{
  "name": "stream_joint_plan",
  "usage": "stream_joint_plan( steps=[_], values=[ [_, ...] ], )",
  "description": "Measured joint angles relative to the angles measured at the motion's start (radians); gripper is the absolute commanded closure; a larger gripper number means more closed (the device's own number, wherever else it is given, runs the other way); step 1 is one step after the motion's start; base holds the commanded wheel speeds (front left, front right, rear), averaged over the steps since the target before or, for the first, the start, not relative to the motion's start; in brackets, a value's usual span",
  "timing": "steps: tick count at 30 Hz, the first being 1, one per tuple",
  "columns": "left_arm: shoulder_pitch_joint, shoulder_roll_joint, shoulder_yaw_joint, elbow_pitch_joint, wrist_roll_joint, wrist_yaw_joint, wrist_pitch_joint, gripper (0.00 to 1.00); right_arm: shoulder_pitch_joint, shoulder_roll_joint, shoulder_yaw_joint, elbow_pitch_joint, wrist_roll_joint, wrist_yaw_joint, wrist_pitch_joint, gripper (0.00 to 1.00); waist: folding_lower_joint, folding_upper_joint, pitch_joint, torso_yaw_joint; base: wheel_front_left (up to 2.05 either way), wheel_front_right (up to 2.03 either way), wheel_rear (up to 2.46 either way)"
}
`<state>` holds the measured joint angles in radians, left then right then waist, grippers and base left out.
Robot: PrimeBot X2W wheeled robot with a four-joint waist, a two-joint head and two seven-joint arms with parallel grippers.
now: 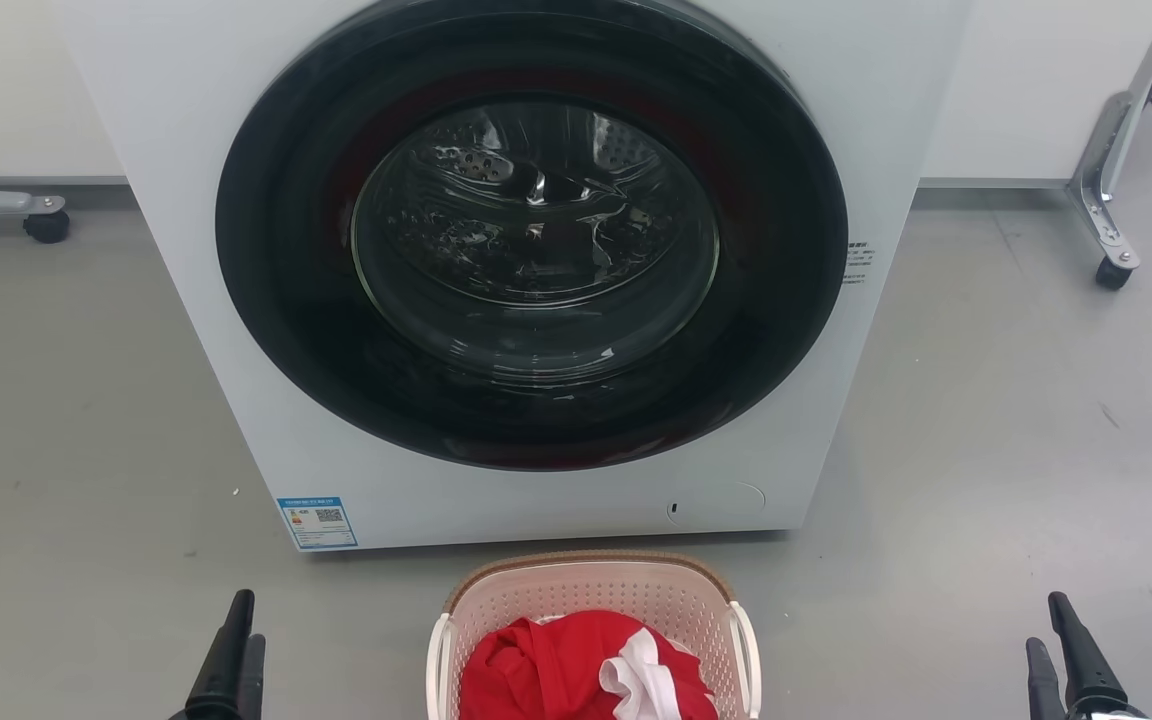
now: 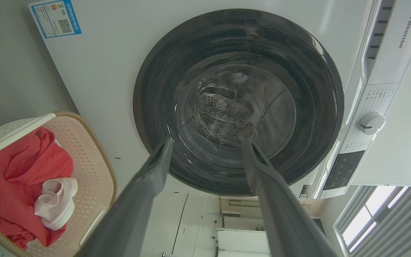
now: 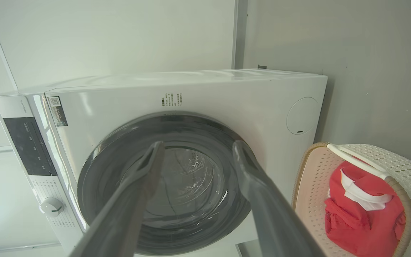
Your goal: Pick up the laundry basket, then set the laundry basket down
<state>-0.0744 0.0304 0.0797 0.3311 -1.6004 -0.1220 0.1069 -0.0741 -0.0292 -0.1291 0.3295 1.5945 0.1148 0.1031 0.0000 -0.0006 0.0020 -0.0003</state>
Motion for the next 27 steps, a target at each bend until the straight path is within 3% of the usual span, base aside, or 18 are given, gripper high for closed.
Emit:
stream_joint_plan(
  steps=[14,20,27],
  values=[
    [-0.002,0.003,-0.033,-0.019,0.017,0.000,-0.049,0.00,0.000,-0.017,0.025,-0.021,-0.086,0.000,-0.047,0.00,0.0000,0.0001,-0.003,0.000,0.00,0.00,0.00],
    [-0.005,0.025,-0.066,-0.026,0.107,0.000,-0.078,0.00,0.000,-0.045,0.053,-0.031,-0.191,-0.002,-0.073,0.00,0.0000,0.0002,-0.005,0.000,0.00,0.00,0.00],
    [-0.022,0.069,-0.129,-0.047,0.273,0.026,-0.106,0.00,0.000,-0.083,0.099,-0.058,-0.344,-0.037,-0.102,0.00,0.0000,0.0002,-0.009,0.000,0.00,0.00,0.00]
  ],
)
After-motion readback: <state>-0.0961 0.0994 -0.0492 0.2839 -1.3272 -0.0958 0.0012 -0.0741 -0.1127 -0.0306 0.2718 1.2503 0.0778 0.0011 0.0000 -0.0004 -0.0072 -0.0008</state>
